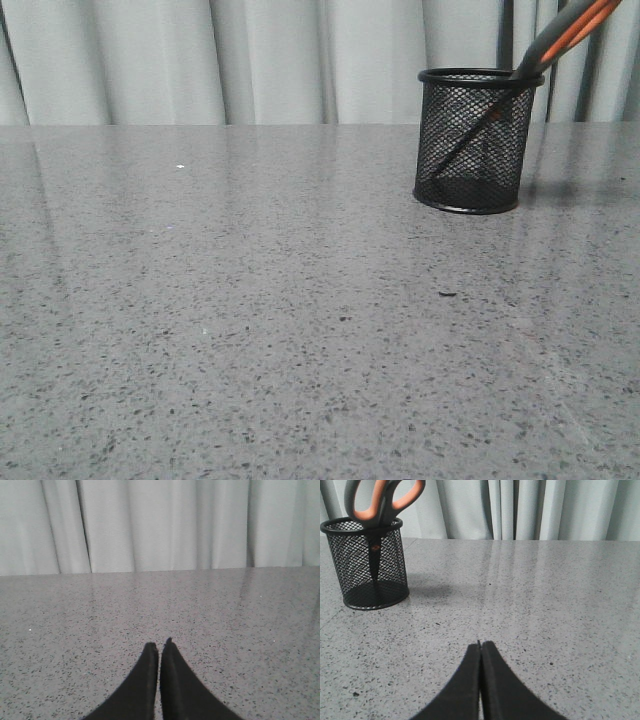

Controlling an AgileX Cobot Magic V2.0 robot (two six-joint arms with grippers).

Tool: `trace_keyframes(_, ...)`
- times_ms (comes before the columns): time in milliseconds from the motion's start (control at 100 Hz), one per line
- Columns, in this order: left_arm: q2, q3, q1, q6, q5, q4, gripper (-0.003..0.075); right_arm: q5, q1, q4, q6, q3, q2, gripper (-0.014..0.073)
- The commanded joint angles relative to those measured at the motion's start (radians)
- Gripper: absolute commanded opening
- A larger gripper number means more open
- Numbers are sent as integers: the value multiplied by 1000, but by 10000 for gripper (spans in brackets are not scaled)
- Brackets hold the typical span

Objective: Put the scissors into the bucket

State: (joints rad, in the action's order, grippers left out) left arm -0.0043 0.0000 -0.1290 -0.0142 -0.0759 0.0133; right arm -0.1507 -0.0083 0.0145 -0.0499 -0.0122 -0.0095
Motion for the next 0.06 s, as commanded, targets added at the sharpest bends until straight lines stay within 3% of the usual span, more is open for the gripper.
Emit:
trace_keyframes(0, -26, 16, 3, -10, 76, 7, -20, 71, -4, -15, -1, -25, -18, -70)
trace_keyframes(50, -26, 16, 3, -10, 76, 7, -20, 71, -4, -15, -1, -25, -18, -70)
